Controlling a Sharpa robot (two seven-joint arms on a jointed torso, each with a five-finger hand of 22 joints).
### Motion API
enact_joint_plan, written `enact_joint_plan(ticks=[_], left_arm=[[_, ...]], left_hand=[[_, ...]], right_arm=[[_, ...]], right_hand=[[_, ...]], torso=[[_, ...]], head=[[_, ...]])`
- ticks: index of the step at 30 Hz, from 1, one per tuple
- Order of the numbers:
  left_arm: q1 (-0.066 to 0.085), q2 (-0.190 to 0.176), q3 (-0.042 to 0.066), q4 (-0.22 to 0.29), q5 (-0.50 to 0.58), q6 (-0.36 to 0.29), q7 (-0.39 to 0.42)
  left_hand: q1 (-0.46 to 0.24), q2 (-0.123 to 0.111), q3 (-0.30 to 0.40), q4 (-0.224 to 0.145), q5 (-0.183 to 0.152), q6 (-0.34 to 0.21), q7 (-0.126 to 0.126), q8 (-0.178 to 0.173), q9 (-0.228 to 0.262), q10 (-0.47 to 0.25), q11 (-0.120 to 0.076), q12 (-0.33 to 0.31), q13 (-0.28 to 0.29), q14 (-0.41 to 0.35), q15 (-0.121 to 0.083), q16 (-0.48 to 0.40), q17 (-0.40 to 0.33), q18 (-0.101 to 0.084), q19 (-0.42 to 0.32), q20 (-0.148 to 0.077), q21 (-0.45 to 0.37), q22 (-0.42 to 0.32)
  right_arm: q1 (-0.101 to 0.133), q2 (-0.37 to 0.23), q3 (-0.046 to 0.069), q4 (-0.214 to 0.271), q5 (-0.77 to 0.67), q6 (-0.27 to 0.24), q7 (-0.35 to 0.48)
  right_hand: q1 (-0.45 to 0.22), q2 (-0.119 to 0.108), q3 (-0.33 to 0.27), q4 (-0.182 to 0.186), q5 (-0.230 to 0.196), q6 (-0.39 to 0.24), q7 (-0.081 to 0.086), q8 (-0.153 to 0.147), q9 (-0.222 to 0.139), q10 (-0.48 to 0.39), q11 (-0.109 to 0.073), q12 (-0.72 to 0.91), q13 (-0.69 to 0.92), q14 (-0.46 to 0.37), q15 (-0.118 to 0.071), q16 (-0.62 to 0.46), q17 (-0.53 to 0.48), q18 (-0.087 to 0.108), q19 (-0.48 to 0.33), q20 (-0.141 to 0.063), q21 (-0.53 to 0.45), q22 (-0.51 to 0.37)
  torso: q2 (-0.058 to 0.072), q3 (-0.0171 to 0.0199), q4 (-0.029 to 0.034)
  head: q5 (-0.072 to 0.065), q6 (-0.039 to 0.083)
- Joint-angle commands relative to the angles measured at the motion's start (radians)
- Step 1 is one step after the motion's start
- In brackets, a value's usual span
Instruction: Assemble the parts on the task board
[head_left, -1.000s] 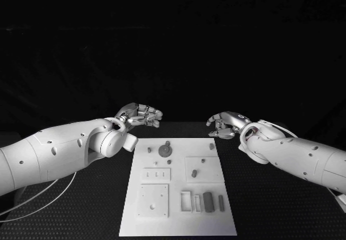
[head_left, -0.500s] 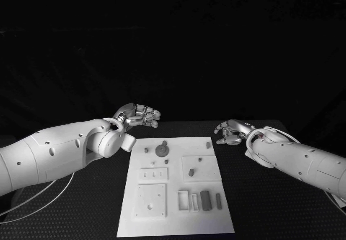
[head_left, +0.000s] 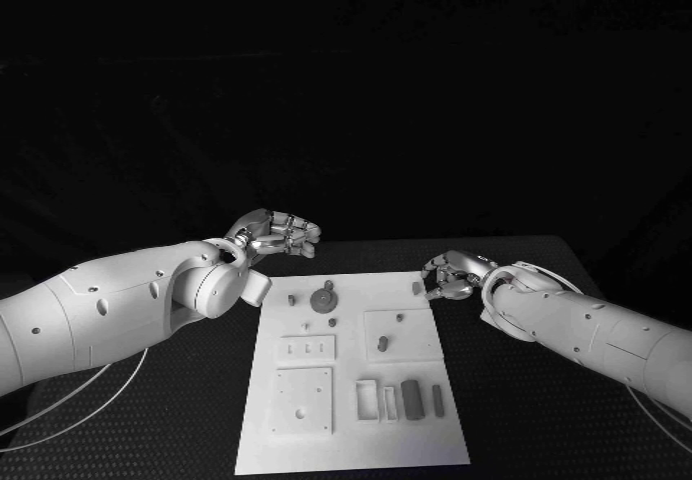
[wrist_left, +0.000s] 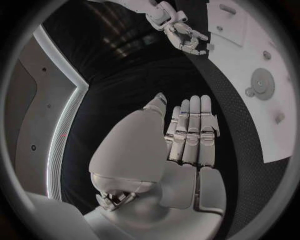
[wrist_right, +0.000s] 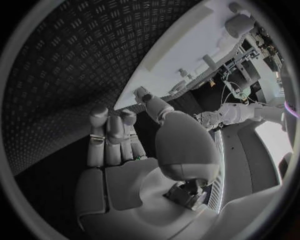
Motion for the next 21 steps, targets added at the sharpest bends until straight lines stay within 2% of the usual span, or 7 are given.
enact_joint_plan(ticks=[1, 6, 14, 21], left_arm=[[0.0, 0.003, 0.001, 0.005, 0.003, 0.019, 0.01], [0.0, 0.0, 0.001, 0.009, 0.002, 0.018, 0.01], [0.0, 0.0, 0.001, 0.01, 0.002, 0.018, 0.009], [0.0, 0.0, 0.001, 0.01, 0.002, 0.018, 0.008]], left_hand=[[-0.006, 0.001, 0.004, -0.001, 0.005, -0.002, -0.004, 0.001, 0.001, 0.007, -0.001, 0.001, 0.001, 0.005, -0.001, -0.004, 0.001, 0.013, 0.002, 0.002, -0.006, 0.001], [-0.006, 0.001, 0.004, -0.001, 0.005, -0.002, -0.004, 0.001, 0.0, 0.007, -0.001, 0.001, 0.001, 0.005, -0.001, -0.004, 0.002, 0.013, 0.002, 0.002, -0.006, 0.002], [-0.006, 0.001, 0.003, -0.001, 0.005, -0.002, -0.004, 0.001, 0.0, 0.007, -0.001, 0.0, 0.001, 0.005, -0.001, -0.005, 0.002, 0.013, 0.002, 0.002, -0.006, 0.002], [-0.007, 0.0, 0.003, 0.0, 0.005, -0.004, -0.003, 0.0, 0.0, 0.007, -0.001, 0.0, 0.001, 0.005, -0.001, -0.005, 0.003, 0.012, 0.002, 0.002, -0.006, 0.002]], right_arm=[[-0.002, 0.005, 0.0, -0.01, 0.01, 0.029, 0.018], [-0.004, 0.013, 0.0, -0.008, 0.017, 0.037, 0.022], [-0.004, 0.023, -0.002, -0.016, 0.025, 0.043, 0.023], [-0.004, 0.028, -0.003, -0.021, 0.028, 0.049, 0.023]], right_hand=[[-0.002, -0.004, 0.0, -0.001, 0.001, -0.006, 0.001, -0.005, -0.001, -0.008, -0.004, 0.006, -0.001, -0.008, -0.002, 0.001, -0.001, 0.059, -0.008, 0.002, -0.002, 0.013], [-0.003, 0.003, 0.001, 0.0, 0.001, -0.006, -0.001, -0.002, 0.001, -0.01, -0.005, 0.006, -0.001, -0.011, -0.004, 0.002, -0.001, 0.059, -0.009, 0.003, -0.002, 0.013], [-0.019, 0.031, 0.001, 0.002, 0.001, 0.002, -0.004, 0.008, 0.007, -0.013, -0.009, 0.009, -0.002, -0.015, -0.007, 0.006, -0.001, 0.059, -0.012, 0.006, -0.001, 0.015], [-0.025, 0.056, 0.005, 0.003, 0.001, 0.002, -0.003, 0.011, 0.01, -0.014, -0.008, 0.011, -0.003, -0.017, -0.007, 0.008, -0.002, 0.059, -0.013, 0.007, 0.001, 0.015]], torso=[[0.002, -0.0001, 0.0014], [0.003, -0.0001, 0.002], [0.002, -0.0001, 0.0028], [0.001, 0.0006, 0.0007]], head=[[0.004, -0.002], [0.005, -0.004], [0.006, -0.008], [0.008, -0.007]])
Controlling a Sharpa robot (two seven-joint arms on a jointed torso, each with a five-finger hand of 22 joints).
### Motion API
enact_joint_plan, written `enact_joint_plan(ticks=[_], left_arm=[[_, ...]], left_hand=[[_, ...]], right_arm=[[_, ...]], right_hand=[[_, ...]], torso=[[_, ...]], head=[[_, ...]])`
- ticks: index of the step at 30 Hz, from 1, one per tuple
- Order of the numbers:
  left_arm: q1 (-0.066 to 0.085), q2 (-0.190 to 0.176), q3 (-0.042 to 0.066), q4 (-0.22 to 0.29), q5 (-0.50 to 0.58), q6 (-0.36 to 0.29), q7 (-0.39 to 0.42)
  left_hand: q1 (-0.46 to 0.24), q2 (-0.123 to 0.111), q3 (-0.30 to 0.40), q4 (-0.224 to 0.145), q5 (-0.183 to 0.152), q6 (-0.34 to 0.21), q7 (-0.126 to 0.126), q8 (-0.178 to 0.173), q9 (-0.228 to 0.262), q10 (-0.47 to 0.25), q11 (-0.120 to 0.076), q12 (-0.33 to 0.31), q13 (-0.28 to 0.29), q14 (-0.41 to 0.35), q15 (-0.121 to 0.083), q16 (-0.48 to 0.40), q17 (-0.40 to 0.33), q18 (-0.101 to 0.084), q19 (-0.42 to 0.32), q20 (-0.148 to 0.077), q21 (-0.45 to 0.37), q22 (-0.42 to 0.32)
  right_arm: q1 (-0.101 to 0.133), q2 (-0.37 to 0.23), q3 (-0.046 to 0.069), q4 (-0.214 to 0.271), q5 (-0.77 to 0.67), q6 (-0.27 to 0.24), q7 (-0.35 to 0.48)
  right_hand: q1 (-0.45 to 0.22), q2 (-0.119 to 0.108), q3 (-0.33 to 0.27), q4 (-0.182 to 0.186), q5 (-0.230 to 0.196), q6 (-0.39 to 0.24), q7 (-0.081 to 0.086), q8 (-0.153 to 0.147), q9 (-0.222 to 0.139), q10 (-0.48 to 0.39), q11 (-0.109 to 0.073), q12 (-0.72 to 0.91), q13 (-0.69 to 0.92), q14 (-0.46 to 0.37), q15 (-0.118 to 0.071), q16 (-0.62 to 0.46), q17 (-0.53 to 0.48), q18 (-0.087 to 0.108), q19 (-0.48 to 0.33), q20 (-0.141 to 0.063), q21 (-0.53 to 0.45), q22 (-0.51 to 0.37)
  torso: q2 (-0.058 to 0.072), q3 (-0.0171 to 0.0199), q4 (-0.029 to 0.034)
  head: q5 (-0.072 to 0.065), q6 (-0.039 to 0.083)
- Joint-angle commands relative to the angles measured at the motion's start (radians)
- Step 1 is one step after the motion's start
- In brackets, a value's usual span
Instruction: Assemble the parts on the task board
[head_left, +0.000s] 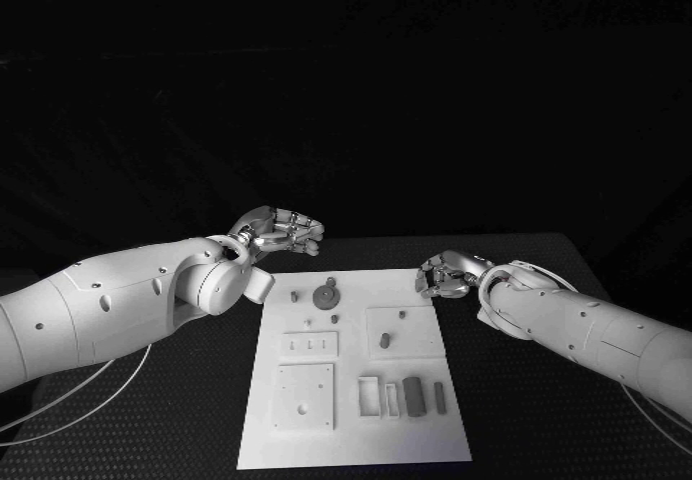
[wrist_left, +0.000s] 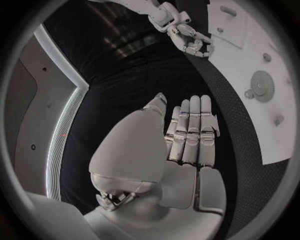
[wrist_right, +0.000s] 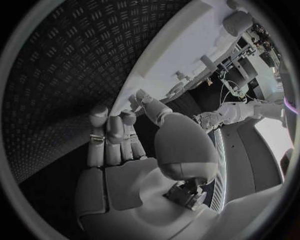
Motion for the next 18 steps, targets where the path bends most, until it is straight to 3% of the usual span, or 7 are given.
enact_joint_plan(ticks=[1, 9, 18], left_arm=[[0.0, 0.001, 0.001, 0.003, 0.002, 0.015, 0.009], [0.0, 0.002, 0.001, 0.004, 0.001, 0.019, 0.008], [0.001, 0.003, 0.001, 0.004, 0.0, 0.019, 0.008]], left_hand=[[-0.007, 0.0, 0.003, 0.0, 0.005, -0.004, -0.003, 0.0, 0.0, 0.007, -0.001, 0.0, 0.002, 0.005, -0.001, -0.005, 0.001, 0.012, 0.002, 0.002, -0.006, 0.001], [-0.008, 0.001, 0.002, 0.0, 0.005, -0.005, -0.003, -0.001, 0.0, 0.007, -0.001, -0.001, 0.002, 0.005, -0.001, -0.006, 0.002, 0.012, 0.002, 0.002, -0.007, 0.002], [-0.008, 0.001, 0.002, 0.0, 0.005, -0.005, -0.003, -0.001, 0.0, 0.007, -0.001, -0.001, 0.002, 0.005, -0.001, -0.007, 0.002, 0.012, 0.002, 0.002, -0.007, 0.002]], right_arm=[[0.0, 0.003, -0.001, -0.002, 0.008, 0.021, 0.011], [0.0, 0.006, -0.001, -0.005, 0.008, 0.024, 0.011], [-0.001, 0.011, -0.002, -0.004, 0.008, 0.027, 0.011]], right_hand=[[-0.001, 0.01, 0.006, 0.003, 0.001, 0.006, 0.0, 0.006, 0.002, -0.007, -0.001, 0.007, -0.001, -0.009, 0.002, 0.004, -0.001, 0.058, -0.006, -0.001, 0.001, 0.015], [-0.006, 0.034, 0.01, 0.001, 0.001, 0.017, -0.001, 0.015, 0.006, -0.008, -0.001, 0.009, -0.002, -0.01, 0.002, 0.007, -0.002, 0.058, -0.008, -0.001, 0.003, 0.016], [-0.005, 0.045, 0.013, 0.0, 0.001, 0.031, -0.001, 0.025, 0.011, -0.007, -0.001, 0.012, -0.003, -0.01, 0.001, 0.011, -0.003, 0.058, -0.009, -0.001, 0.006, 0.017]], torso=[[-0.001, 0.0009, -0.0015], [0.0, 0.0011, -0.0017], [-0.001, 0.0014, -0.003]], head=[[0.002, 0.001], [0.003, -0.001], [0.004, -0.003]])
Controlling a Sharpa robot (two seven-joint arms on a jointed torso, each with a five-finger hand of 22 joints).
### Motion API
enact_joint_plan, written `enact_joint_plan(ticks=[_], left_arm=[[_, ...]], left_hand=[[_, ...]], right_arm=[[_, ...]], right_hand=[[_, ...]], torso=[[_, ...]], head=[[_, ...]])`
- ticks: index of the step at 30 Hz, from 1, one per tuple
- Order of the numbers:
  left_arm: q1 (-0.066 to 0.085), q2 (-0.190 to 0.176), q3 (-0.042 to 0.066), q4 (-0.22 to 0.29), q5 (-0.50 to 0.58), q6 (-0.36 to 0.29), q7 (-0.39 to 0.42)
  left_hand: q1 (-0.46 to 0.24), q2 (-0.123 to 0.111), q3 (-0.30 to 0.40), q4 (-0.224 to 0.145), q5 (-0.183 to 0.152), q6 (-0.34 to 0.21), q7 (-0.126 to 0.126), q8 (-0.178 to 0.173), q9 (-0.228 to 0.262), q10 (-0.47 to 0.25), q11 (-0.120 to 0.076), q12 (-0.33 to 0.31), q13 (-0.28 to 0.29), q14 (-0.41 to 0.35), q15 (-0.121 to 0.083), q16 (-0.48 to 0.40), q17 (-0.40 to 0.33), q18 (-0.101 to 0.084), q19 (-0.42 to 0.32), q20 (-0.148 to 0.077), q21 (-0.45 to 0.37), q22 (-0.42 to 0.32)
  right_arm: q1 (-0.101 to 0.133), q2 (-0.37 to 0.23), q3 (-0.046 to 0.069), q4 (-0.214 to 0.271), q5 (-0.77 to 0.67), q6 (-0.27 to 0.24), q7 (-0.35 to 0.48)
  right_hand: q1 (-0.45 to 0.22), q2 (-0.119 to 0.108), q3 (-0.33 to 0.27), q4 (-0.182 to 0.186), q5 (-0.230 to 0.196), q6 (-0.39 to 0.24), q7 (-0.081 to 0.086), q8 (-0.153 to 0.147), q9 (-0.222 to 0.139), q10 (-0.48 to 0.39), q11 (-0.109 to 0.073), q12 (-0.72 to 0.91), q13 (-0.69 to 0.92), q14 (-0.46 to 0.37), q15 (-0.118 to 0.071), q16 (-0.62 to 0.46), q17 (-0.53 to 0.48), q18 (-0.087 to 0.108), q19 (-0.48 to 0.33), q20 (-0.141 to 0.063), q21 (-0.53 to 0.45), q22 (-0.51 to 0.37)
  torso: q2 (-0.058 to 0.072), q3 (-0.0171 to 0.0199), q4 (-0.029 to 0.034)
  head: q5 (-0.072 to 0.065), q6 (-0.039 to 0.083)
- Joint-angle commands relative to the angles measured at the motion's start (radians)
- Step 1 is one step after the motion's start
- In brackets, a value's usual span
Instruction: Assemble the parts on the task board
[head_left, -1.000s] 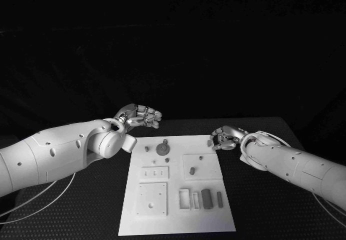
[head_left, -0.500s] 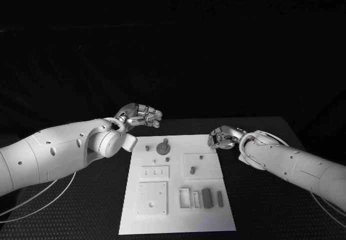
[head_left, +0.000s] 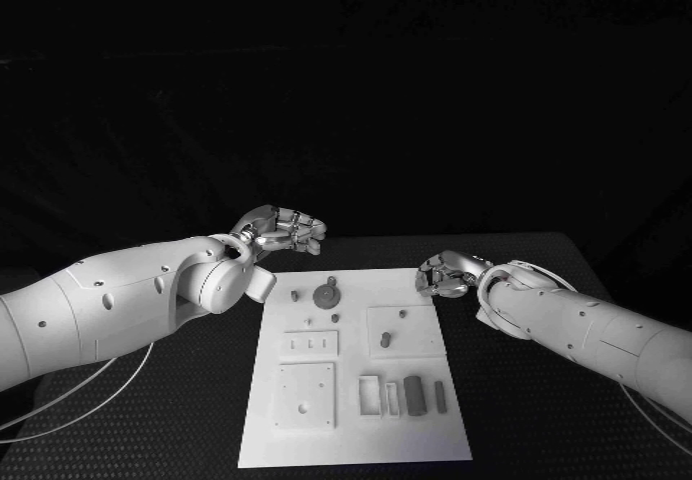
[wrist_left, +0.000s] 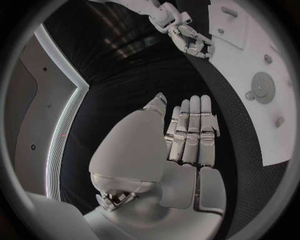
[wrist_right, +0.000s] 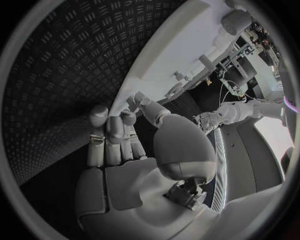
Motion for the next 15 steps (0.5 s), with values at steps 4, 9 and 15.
enact_joint_plan(ticks=[4, 9, 15], left_arm=[[0.0, 0.003, 0.001, 0.002, 0.0, 0.017, 0.008], [0.0, 0.002, 0.001, 0.002, 0.0, 0.017, 0.008], [0.0, 0.002, 0.001, 0.002, 0.0, 0.017, 0.008]], left_hand=[[-0.008, 0.001, 0.002, 0.0, 0.005, -0.005, -0.002, -0.001, 0.0, 0.007, -0.001, -0.001, 0.001, 0.005, -0.001, -0.007, 0.002, 0.012, 0.002, 0.002, -0.006, 0.001], [-0.008, 0.001, 0.002, 0.0, 0.005, -0.006, -0.002, -0.001, -0.001, 0.007, -0.001, -0.001, 0.001, 0.005, -0.001, -0.007, 0.002, 0.012, 0.002, 0.002, -0.006, 0.001], [-0.008, 0.001, 0.002, 0.0, 0.005, -0.006, -0.002, -0.001, -0.001, 0.007, -0.001, -0.002, 0.001, 0.005, -0.001, -0.007, 0.002, 0.012, 0.002, 0.002, -0.007, 0.001]], right_arm=[[0.0, 0.003, 0.0, 0.001, 0.003, 0.014, 0.009], [0.0, 0.004, 0.0, 0.001, 0.003, 0.014, 0.008], [0.0, 0.005, 0.0, -0.001, 0.003, 0.013, 0.006]], right_hand=[[0.001, 0.013, 0.007, -0.001, 0.001, 0.024, 0.01, 0.01, 0.003, -0.007, -0.001, 0.005, -0.001, -0.007, -0.002, 0.008, -0.001, 0.058, -0.009, -0.002, 0.007, 0.018], [0.001, 0.014, 0.007, -0.001, 0.001, 0.025, 0.01, 0.01, 0.003, -0.007, -0.001, 0.005, -0.001, -0.007, -0.002, 0.008, -0.001, 0.058, -0.009, -0.002, 0.007, 0.018], [0.0, 0.018, 0.008, 0.0, 0.001, 0.035, 0.013, 0.016, 0.005, -0.006, 0.001, 0.007, -0.002, -0.007, -0.001, 0.01, -0.002, 0.058, -0.009, -0.003, 0.009, 0.018]], torso=[[0.0, 0.0, 0.0002], [0.0, 0.0, 0.0007], [0.0, 0.0006, -0.0001]], head=[[0.001, 0.0], [0.001, -0.001], [0.001, -0.002]])
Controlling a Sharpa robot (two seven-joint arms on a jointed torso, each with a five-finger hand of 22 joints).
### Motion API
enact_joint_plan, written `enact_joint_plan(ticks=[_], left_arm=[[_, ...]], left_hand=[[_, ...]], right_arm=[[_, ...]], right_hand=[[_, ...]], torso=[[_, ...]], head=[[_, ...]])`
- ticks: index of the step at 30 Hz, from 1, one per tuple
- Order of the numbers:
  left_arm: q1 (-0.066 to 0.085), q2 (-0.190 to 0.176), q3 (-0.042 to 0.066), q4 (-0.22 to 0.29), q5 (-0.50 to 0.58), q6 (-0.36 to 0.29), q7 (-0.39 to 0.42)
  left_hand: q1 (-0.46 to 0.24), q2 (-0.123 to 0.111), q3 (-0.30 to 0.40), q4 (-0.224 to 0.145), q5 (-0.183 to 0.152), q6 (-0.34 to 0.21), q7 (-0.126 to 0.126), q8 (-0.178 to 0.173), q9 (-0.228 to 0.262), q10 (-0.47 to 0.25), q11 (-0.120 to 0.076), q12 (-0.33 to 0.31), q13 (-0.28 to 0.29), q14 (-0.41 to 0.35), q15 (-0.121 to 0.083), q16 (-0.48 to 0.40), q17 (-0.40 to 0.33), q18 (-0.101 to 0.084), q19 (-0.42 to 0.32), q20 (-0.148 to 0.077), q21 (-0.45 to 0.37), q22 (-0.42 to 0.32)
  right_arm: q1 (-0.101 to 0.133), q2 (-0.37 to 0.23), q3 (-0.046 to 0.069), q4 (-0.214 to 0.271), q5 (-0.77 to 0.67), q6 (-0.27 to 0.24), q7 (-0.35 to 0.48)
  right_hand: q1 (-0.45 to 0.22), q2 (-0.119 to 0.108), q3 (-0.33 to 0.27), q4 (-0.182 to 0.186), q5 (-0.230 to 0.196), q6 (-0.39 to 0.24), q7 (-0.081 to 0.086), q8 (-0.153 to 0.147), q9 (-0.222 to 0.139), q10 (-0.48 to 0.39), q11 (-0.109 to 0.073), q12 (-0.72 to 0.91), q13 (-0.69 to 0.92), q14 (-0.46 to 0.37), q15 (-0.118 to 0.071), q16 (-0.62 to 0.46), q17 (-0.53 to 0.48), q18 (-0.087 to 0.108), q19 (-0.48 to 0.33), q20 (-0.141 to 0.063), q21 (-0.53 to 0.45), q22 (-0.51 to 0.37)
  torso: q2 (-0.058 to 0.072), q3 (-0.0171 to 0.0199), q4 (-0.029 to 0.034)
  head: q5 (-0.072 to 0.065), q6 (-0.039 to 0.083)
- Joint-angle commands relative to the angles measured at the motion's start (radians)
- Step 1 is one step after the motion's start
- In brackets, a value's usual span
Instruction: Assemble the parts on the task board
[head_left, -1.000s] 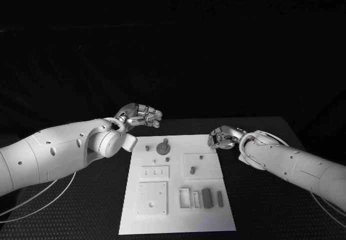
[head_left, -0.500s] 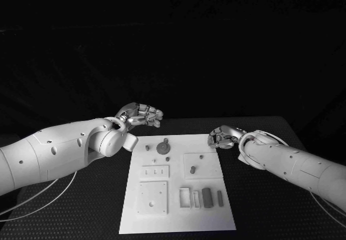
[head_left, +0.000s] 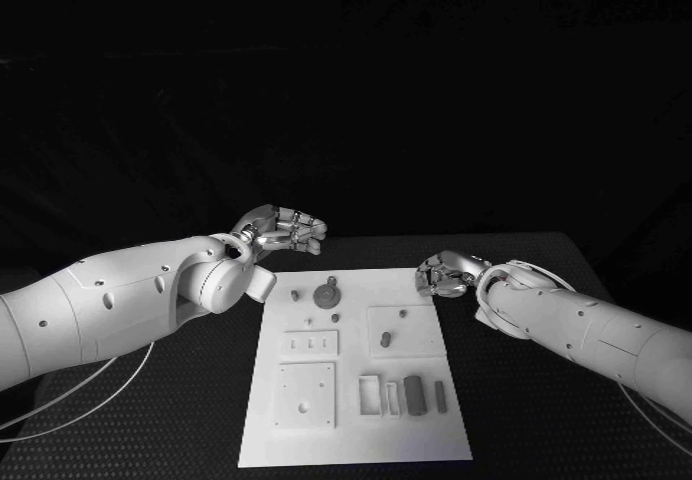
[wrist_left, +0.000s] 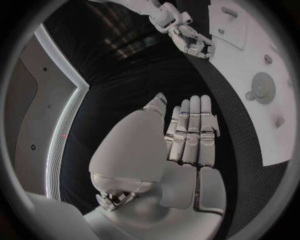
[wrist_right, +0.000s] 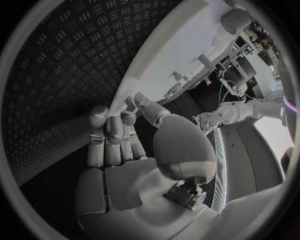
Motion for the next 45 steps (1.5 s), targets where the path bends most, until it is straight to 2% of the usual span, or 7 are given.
enact_joint_plan(ticks=[1, 10, 23, 35, 38, 45], left_arm=[[0.0, 0.002, 0.001, 0.002, 0.0, 0.016, 0.008], [0.0, 0.004, 0.001, 0.0, 0.0, 0.017, 0.008], [0.0, 0.002, 0.001, 0.002, 0.0, 0.018, 0.008], [0.0, 0.003, 0.001, 0.001, 0.0, 0.018, 0.007], [0.0, 0.003, 0.001, 0.0, 0.0, 0.018, 0.007], [0.0, 0.004, 0.001, 0.0, 0.0, 0.019, 0.008]], left_hand=[[-0.008, 0.001, 0.002, 0.0, 0.005, -0.006, -0.002, -0.001, -0.001, 0.007, -0.001, -0.002, 0.001, 0.005, -0.001, -0.004, 0.002, 0.012, 0.002, 0.002, -0.004, 0.002], [-0.009, 0.001, 0.002, 0.0, 0.005, -0.006, -0.002, -0.001, -0.001, 0.007, -0.001, -0.002, 0.001, 0.005, -0.001, -0.004, 0.002, 0.012, 0.002, 0.002, -0.004, 0.002], [-0.008, 0.001, 0.002, 0.0, 0.005, -0.006, -0.002, -0.002, -0.001, 0.008, -0.001, -0.002, 0.002, 0.005, -0.001, -0.005, 0.003, 0.012, 0.002, 0.002, -0.004, 0.002], [-0.008, 0.001, 0.002, 0.0, 0.005, -0.006, -0.002, -0.002, -0.001, 0.008, -0.001, -0.002, 0.002, 0.005, -0.001, -0.005, 0.004, 0.013, 0.002, 0.002, -0.005, 0.003], [-0.008, 0.001, 0.002, 0.0, 0.005, -0.006, -0.002, -0.002, -0.001, 0.008, -0.001, -0.002, 0.002, 0.005, -0.001, -0.005, 0.004, 0.012, 0.002, 0.002, -0.005, 0.003], [-0.008, 0.001, 0.002, 0.0, 0.005, -0.006, -0.002, -0.001, -0.001, 0.008, -0.001, -0.002, 0.002, 0.005, -0.001, -0.006, 0.004, 0.012, 0.002, 0.002, -0.005, 0.003]], right_arm=[[0.0, 0.001, 0.0, -0.001, 0.003, 0.01, 0.006], [-0.001, 0.008, 0.0, 0.001, 0.003, 0.009, 0.006], [-0.001, 0.007, -0.001, -0.002, 0.0, 0.007, -0.002], [-0.003, 0.007, -0.001, -0.006, -0.002, 0.004, -0.004], [-0.004, 0.008, -0.001, -0.005, -0.003, 0.001, -0.003], [-0.004, 0.006, -0.001, 0.0, -0.003, -0.006, -0.011]], right_hand=[[0.001, 0.011, 0.008, 0.0, 0.001, 0.033, 0.019, 0.006, 0.002, -0.006, 0.002, 0.007, -0.002, -0.005, 0.002, 0.006, -0.001, 0.058, -0.004, -0.001, 0.006, 0.018], [-0.001, 0.022, 0.011, -0.001, 0.001, 0.098, 0.022, 0.04, 0.017, -0.005, 0.006, 0.013, -0.004, -0.004, 0.007, 0.012, -0.004, 0.058, -0.007, -0.001, 0.012, 0.018], [0.001, 0.03, 0.014, -0.002, 0.001, 0.128, 0.011, 0.053, 0.024, -0.003, -0.004, 0.017, -0.007, -0.004, -0.001, 0.016, -0.006, 0.058, -0.007, -0.002, 0.016, 0.018], [0.004, 0.03, 0.015, -0.002, 0.001, 0.131, 0.01, 0.054, 0.025, -0.002, -0.006, 0.017, -0.007, -0.004, -0.003, 0.017, -0.006, 0.058, -0.007, -0.003, 0.017, 0.018], [0.01, 0.038, 0.018, -0.003, 0.001, 0.144, 0.006, 0.061, 0.029, -0.002, -0.01, 0.017, -0.008, -0.004, -0.007, 0.018, -0.007, 0.058, -0.008, -0.003, 0.018, 0.018], [0.014, 0.044, 0.015, -0.003, 0.001, 0.181, -0.009, 0.081, 0.044, 0.002, -0.022, 0.02, -0.011, -0.004, -0.018, 0.021, -0.009, 0.058, -0.009, -0.004, 0.023, 0.018]], torso=[[0.0, 0.0006, -0.0007], [0.0, 0.0012, 0.0], [0.001, 0.0012, -0.0012], [0.002, 0.0018, 0.0], [0.001, 0.0019, -0.0014], [0.001, 0.0016, -0.0003]], head=[[0.0, -0.001], [0.002, -0.002], [0.002, -0.006], [0.0, -0.009], [0.0, -0.009], [-0.002, -0.012]])
